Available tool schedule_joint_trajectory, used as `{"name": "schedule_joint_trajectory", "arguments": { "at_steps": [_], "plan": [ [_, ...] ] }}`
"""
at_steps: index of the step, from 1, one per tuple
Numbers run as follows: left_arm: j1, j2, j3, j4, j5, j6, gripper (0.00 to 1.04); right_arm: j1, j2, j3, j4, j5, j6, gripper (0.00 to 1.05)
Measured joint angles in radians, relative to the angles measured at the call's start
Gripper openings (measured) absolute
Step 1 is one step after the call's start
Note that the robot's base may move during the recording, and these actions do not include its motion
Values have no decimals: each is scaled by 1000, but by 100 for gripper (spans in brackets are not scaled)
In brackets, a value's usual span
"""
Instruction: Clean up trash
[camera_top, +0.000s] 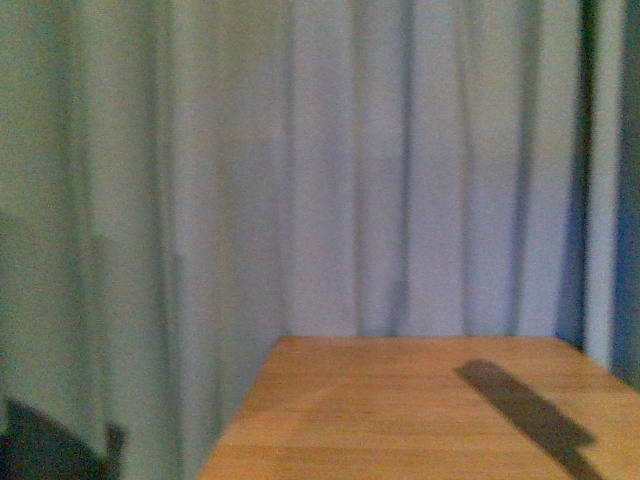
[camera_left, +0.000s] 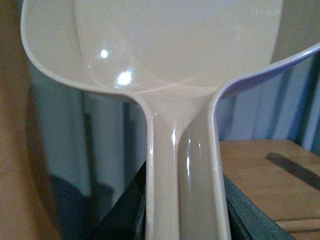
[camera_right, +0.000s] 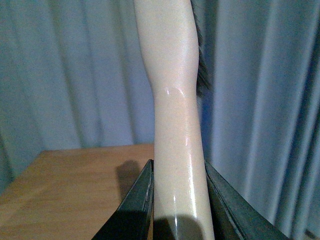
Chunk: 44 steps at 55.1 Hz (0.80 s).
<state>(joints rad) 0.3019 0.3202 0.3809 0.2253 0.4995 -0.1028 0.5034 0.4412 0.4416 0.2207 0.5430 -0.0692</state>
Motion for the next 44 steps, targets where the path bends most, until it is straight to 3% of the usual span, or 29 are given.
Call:
{"name": "schedule_joint_trajectory", "arguments": {
  "at_steps": [44],
  "plan": [
    [-1,-6,-7,5,-5,-1,26,1,2,-8,0,-8,-4,23]
  ]
}}
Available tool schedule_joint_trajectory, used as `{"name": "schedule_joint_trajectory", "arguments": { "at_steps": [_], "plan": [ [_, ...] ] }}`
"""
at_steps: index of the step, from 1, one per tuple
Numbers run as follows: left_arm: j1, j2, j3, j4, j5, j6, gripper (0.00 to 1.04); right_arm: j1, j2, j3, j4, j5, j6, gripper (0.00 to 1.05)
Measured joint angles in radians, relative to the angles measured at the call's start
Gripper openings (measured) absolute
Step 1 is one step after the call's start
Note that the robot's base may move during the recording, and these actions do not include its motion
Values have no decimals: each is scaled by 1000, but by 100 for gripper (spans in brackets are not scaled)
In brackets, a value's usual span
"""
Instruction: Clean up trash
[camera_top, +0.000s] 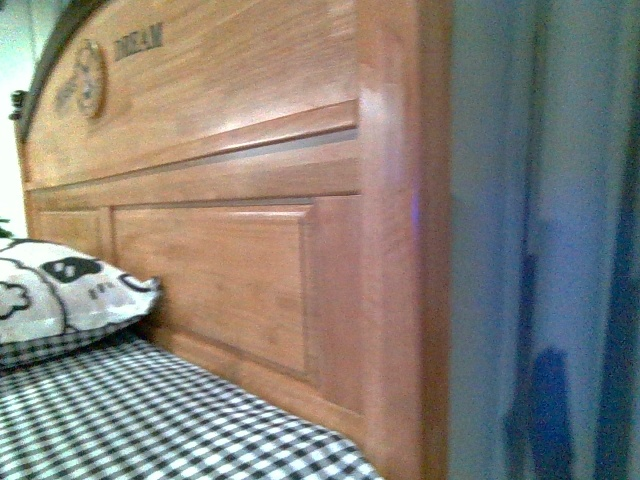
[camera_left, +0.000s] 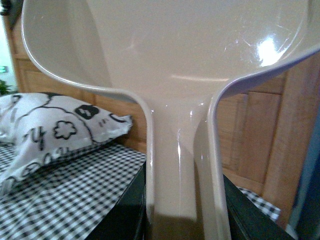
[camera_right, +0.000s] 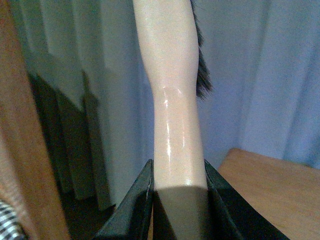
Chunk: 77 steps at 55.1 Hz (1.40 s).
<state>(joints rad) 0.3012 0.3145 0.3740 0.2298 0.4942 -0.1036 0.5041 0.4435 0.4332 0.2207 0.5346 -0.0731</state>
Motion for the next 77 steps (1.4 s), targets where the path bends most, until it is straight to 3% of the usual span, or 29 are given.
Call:
{"name": "schedule_joint_trajectory", "arguments": {
  "at_steps": [50,53,57,61,63,72,77],
  "plan": [
    [-1,3,0,-8,-15,-4,26,2,9,-2,0,3,-3,23],
    [-35,26,64,-187,-121,43,26,0,8,-2,0,5,-3,23],
    [-12,73,163,-423,-167,89,26,0,7,-2,0,4,-3,23],
    [52,114,218,-607,-102,161,26,0,-2,-2,0,4,-3,23],
    [101,137,237,-697,-23,220,26,0,-3,-1,0,4,-3,23],
    [282,247,315,-950,225,571,26,1,0,-1,0,0,-3,23],
    [364,311,356,-1077,306,774,26,0,0,-1,0,4,-3,23]
  ]
}}
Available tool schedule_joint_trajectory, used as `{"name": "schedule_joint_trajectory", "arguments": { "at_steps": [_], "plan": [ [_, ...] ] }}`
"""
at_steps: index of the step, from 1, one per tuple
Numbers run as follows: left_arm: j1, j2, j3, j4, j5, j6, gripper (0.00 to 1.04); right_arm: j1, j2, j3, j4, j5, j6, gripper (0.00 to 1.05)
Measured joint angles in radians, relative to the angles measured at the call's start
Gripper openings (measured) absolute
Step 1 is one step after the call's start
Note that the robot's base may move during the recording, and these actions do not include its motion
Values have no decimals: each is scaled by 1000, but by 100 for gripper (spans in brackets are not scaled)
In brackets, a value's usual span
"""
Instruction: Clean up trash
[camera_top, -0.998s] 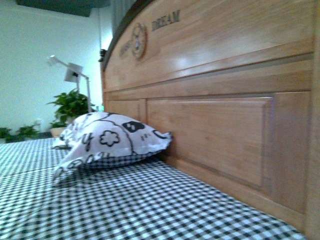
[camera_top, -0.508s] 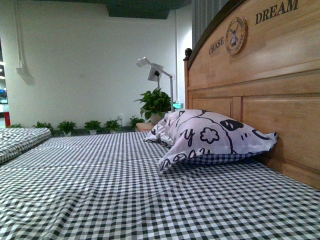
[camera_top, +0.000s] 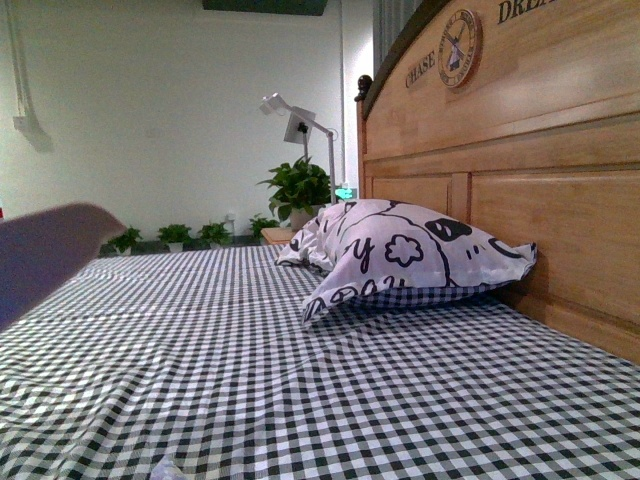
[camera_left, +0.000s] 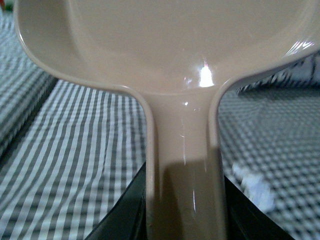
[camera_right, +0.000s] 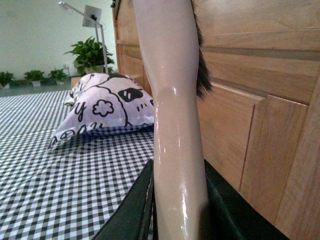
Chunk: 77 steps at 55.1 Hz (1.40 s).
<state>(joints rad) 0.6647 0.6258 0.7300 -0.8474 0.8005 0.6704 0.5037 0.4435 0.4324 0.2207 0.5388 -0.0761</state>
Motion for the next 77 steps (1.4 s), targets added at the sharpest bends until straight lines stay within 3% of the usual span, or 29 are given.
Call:
{"name": "schedule_joint_trajectory", "arguments": {
  "at_steps": [5,12,25,48,65,77],
  "plan": [
    [68,79,31,-146,11,243,26,0,0,0,0,-2,0,23],
    [129,184,52,-306,-44,640,26,0,0,0,0,-3,0,23],
    [201,248,53,-317,-98,993,26,0,0,0,0,-4,0,23],
    [175,306,40,-151,-109,1019,26,0,0,0,0,-4,0,23],
    [114,331,3,-100,-126,981,26,0,0,0,0,-4,0,23],
    [115,349,-28,-96,-149,989,26,0,0,0,0,-4,0,23]
  ]
}}
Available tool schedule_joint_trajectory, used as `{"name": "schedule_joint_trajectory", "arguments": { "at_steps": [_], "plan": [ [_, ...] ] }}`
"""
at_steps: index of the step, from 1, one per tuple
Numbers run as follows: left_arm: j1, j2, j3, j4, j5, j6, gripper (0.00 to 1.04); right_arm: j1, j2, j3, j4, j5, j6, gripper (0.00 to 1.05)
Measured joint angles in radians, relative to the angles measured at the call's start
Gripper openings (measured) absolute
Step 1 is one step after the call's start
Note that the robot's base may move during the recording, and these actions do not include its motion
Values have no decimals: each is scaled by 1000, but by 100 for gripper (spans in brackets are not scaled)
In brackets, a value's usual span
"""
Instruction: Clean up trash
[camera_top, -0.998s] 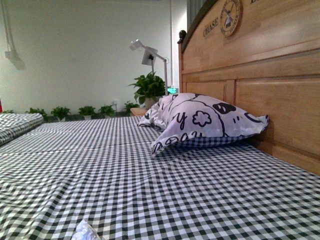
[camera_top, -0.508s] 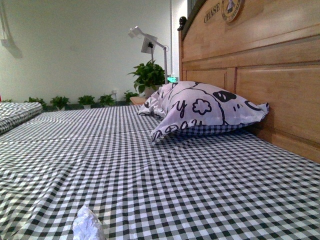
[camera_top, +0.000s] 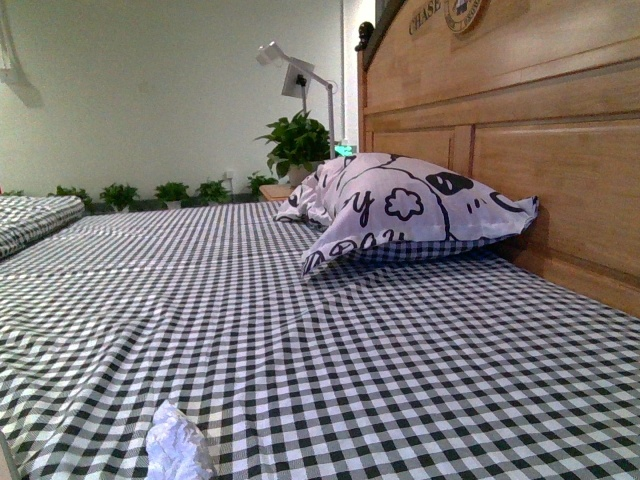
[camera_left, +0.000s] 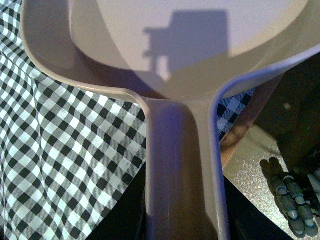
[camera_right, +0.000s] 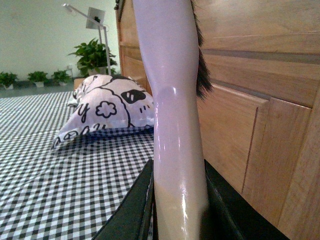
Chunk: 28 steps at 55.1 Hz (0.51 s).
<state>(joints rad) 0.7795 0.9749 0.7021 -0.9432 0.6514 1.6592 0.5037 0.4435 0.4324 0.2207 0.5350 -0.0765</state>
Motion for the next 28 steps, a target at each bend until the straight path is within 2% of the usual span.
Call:
{"name": "schedule_joint_trajectory", "arguments": {
  "at_steps": [15,17,19,23,28],
  "plan": [
    [2,3,-3,-2,-2,4,26,0,1,0,-3,3,0,23],
    [2,3,-3,-2,-2,4,26,9,17,26,-78,30,16,23],
    [2,3,-3,-2,-2,4,26,16,61,93,-242,60,40,23],
    [2,3,-3,-2,-2,4,26,19,159,194,-423,24,48,23],
    [2,4,-3,-2,-2,5,26,21,312,272,-486,-48,50,23]
  ]
}}
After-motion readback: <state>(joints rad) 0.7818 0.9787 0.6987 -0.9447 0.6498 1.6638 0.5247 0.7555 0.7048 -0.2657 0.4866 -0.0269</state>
